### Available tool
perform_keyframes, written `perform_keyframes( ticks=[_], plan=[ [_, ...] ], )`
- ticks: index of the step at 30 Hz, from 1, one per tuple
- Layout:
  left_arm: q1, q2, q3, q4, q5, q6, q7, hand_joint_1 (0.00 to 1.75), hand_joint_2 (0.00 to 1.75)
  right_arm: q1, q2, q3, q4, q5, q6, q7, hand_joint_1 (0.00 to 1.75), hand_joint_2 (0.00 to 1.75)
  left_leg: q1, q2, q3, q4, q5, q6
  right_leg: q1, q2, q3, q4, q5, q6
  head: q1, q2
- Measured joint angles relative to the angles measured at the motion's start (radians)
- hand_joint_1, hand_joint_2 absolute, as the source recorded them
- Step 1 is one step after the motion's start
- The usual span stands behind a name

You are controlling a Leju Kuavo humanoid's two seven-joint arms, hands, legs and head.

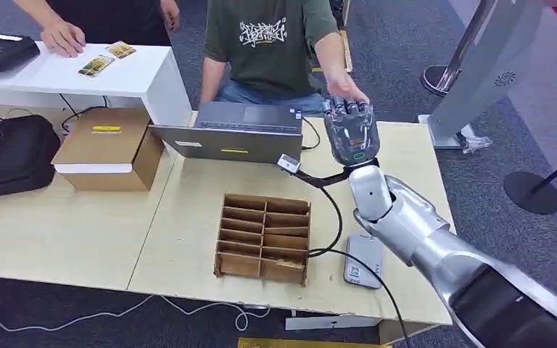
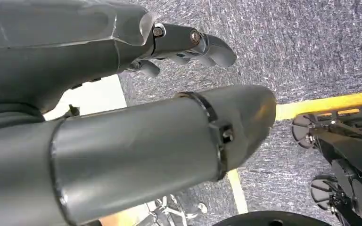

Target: Pass the card to the sensor for recognition and then transmit it.

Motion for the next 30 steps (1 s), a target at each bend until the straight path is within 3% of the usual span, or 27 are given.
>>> perform_keyframes(
  ticks=[17, 30],
  plan=[
    [-0.001, 0.002, 0.000, -0.008, 0.002, -0.001, 0.001, 0.00, 0.00, -0.038, 0.027, 0.033, 0.092, 0.000, 0.000, -0.059, 1.75, 1.75, 0.000, 0.000, 0.000, 0.000, 0.000, 0.000, 0.000, 0.000, 0.000, 0.000, 0.000, 0.000, 0.000, 0.000],
    [-0.001, 0.005, 0.000, -0.008, -0.005, 0.000, 0.001, 0.00, 0.00, -0.038, 0.027, 0.033, 0.098, 0.000, 0.000, -0.060, 1.75, 1.75, 0.000, 0.001, 0.000, 0.000, 0.000, 0.000, 0.000, 0.001, -0.001, 0.000, 0.000, 0.000, 0.000, 0.000]
  ],
)
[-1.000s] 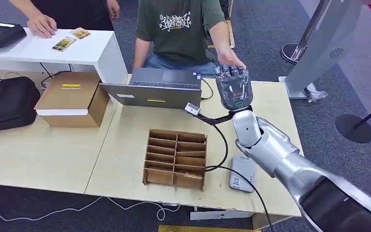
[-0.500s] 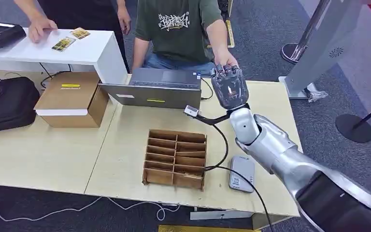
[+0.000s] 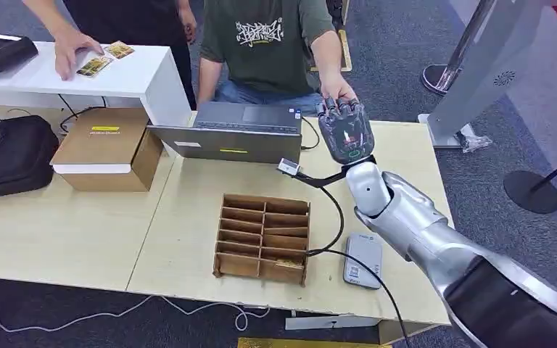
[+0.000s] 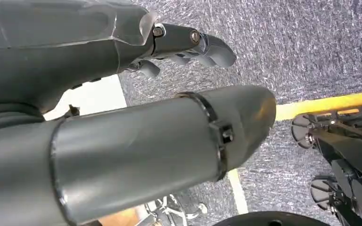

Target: Pass the card to the sensor for recognition and then transmit it.

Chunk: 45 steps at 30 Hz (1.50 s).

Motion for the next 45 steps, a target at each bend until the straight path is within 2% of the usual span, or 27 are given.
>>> perform_keyframes(
  ticks=[16, 17, 18, 19, 20, 45],
  plan=[
    [0.000, 0.002, 0.000, 0.000, -0.002, -0.002, 0.001, 0.00, 0.00, 0.000, 0.000, 0.000, 0.000, 0.000, 0.000, 0.000, 1.75, 1.75, 0.000, 0.000, 0.000, 0.000, 0.000, 0.000, 0.000, 0.000, 0.000, 0.000, 0.000, 0.000, 0.000, 0.000],
    [0.000, 0.002, 0.000, 0.000, -0.002, -0.002, 0.001, 0.00, 0.00, 0.000, 0.000, -0.001, 0.000, 0.000, 0.000, -0.001, 1.64, 1.75, 0.000, 0.000, 0.000, 0.000, 0.000, 0.000, 0.000, 0.000, 0.000, 0.000, 0.000, 0.000, 0.000, 0.000],
    [0.000, 0.003, 0.000, -0.001, -0.002, -0.002, 0.001, 0.00, 0.00, 0.000, 0.000, -0.001, 0.000, 0.000, 0.000, -0.003, 1.03, 1.75, 0.000, 0.000, 0.000, 0.000, 0.000, 0.000, 0.000, 0.000, 0.000, 0.000, 0.000, 0.000, 0.000, 0.000],
    [0.000, 0.003, 0.000, -0.001, -0.002, -0.002, 0.001, 0.00, 0.00, 0.001, 0.000, -0.002, 0.000, 0.000, 0.000, -0.007, 0.17, 1.75, 0.000, 0.000, 0.000, 0.000, 0.000, 0.000, 0.000, 0.000, 0.000, 0.000, 0.000, 0.000, 0.000, 0.000],
    [0.000, 0.005, 0.000, -0.002, -0.001, -0.002, 0.001, 0.00, 0.00, 0.002, 0.000, -0.005, 0.001, 0.000, 0.000, -0.010, 0.00, 1.75, 0.000, 0.000, 0.000, 0.000, 0.000, 0.000, 0.000, 0.000, 0.000, 0.000, 0.000, 0.000, 0.000, 0.000],
    [0.000, 0.010, 0.000, -0.008, 0.012, -0.004, 0.009, 0.00, 0.00, 0.003, 0.000, -0.020, 0.020, 0.000, 0.000, -0.027, 0.00, 1.75, 0.000, 0.000, 0.000, 0.000, 0.000, 0.000, 0.000, 0.000, 0.000, 0.000, 0.000, 0.000, 0.000, 0.000]
  ],
)
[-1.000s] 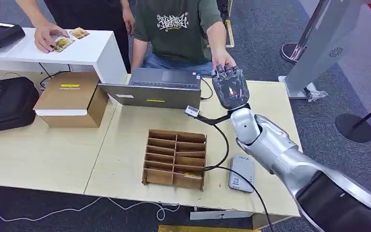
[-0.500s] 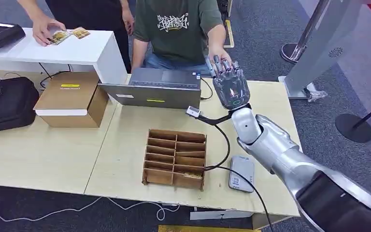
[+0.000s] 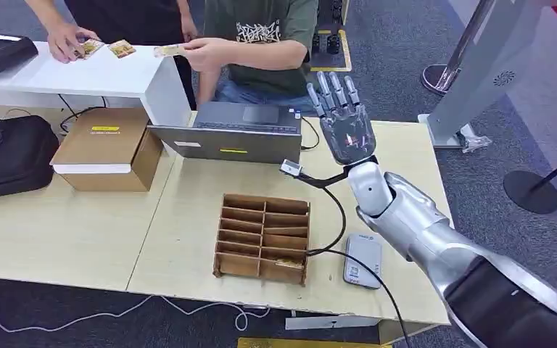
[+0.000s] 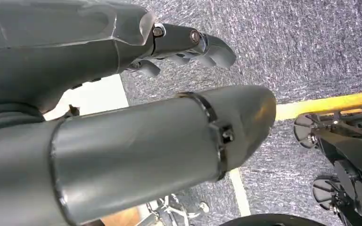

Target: Pass the card to the sensor for recognition and then transmit it.

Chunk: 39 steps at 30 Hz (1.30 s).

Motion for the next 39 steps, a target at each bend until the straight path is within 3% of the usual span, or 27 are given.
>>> perform_keyframes(
  ticks=[11, 17, 24, 31, 39],
  plan=[
    [0.000, 0.000, 0.000, 0.000, 0.007, 0.000, 0.002, 0.00, 0.00, 0.000, 0.000, -0.006, 0.006, 0.000, 0.000, 0.000, 0.00, 1.75, 0.000, 0.000, 0.000, 0.000, 0.000, 0.000, 0.000, 0.000, 0.000, 0.000, 0.000, 0.000, 0.000, 0.000],
    [0.000, 0.000, 0.000, 0.000, 0.011, 0.001, 0.002, 0.00, 0.00, 0.000, -0.010, -0.009, -0.018, -0.001, 0.000, 0.083, 0.00, 1.75, 0.000, 0.000, 0.000, 0.000, 0.000, 0.000, 0.000, 0.000, 0.000, 0.000, 0.000, 0.000, 0.000, 0.000],
    [0.000, 0.000, 0.000, 0.000, 0.013, 0.002, 0.002, 0.00, 0.00, 0.001, -0.028, -0.017, -0.045, -0.001, 0.000, 0.107, 0.00, 1.75, 0.000, 0.000, 0.000, 0.000, 0.000, 0.000, 0.000, 0.001, 0.000, 0.000, 0.000, 0.000, 0.000, 0.000],
    [0.005, -0.001, 0.000, 0.000, 0.031, 0.006, 0.002, 0.00, 0.00, 0.029, -0.127, -0.064, -0.189, -0.001, 0.000, 0.184, 0.00, 1.75, 0.000, -0.001, 0.000, 0.000, 0.000, 0.000, 0.000, -0.001, 0.000, -0.001, 0.000, 0.000, 0.000, 0.000],
    [0.011, -0.003, 0.000, 0.000, 0.053, 0.007, 0.000, 0.00, 0.00, 0.175, -0.316, -0.218, -0.473, -0.001, 0.000, 0.188, 0.00, 1.75, 0.000, -0.001, -0.001, 0.000, -0.002, 0.003, 0.000, -0.001, 0.001, -0.002, 0.000, 0.000, 0.000, 0.000]
  ],
)
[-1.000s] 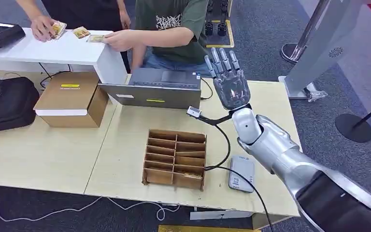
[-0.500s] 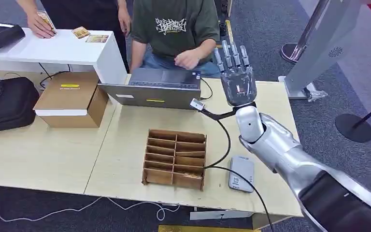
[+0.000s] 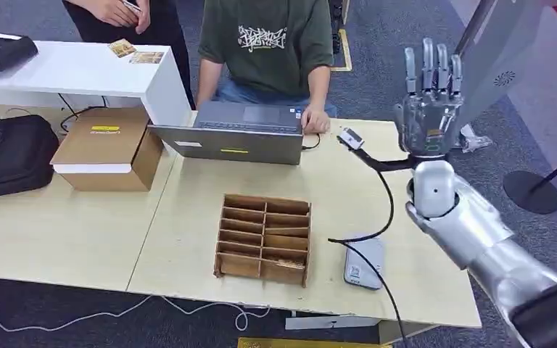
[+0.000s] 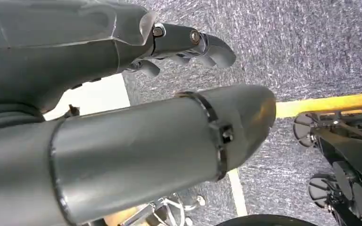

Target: Pass the card to the sensor for recognition and then transmit it.

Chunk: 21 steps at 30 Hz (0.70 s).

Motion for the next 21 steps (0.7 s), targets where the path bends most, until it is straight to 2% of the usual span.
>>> perform_keyframes(
  ticks=[7, 14, 21],
  plan=[
    [0.001, -0.004, 0.000, 0.000, 0.011, 0.000, -0.009, 0.00, 0.00, 0.113, -0.091, -0.091, -0.173, 0.002, 0.003, 0.000, 0.00, 1.75, 0.000, 0.001, 0.001, 0.000, -0.001, 0.000, 0.000, 0.001, -0.001, 0.000, 0.000, 0.000, 0.000, 0.000],
    [0.005, -0.012, 0.000, 0.000, 0.021, -0.002, -0.011, 0.00, 0.00, 0.326, -0.169, -0.228, -0.446, 0.002, 0.123, 0.000, 0.00, 1.75, 0.000, 0.001, 0.000, 0.000, -0.001, -0.001, 0.000, 0.000, -0.001, 0.000, -0.001, 0.001, 0.000, 0.000],
    [0.008, -0.018, 0.003, 0.000, 0.033, -0.002, -0.013, 0.00, 0.00, 0.539, -0.179, -0.370, -0.634, 0.002, 0.203, -0.002, 0.00, 1.75, 0.000, 0.001, 0.000, 0.000, -0.003, 0.000, 0.000, 0.001, -0.001, 0.000, -0.002, 0.001, 0.000, 0.000]
  ],
)
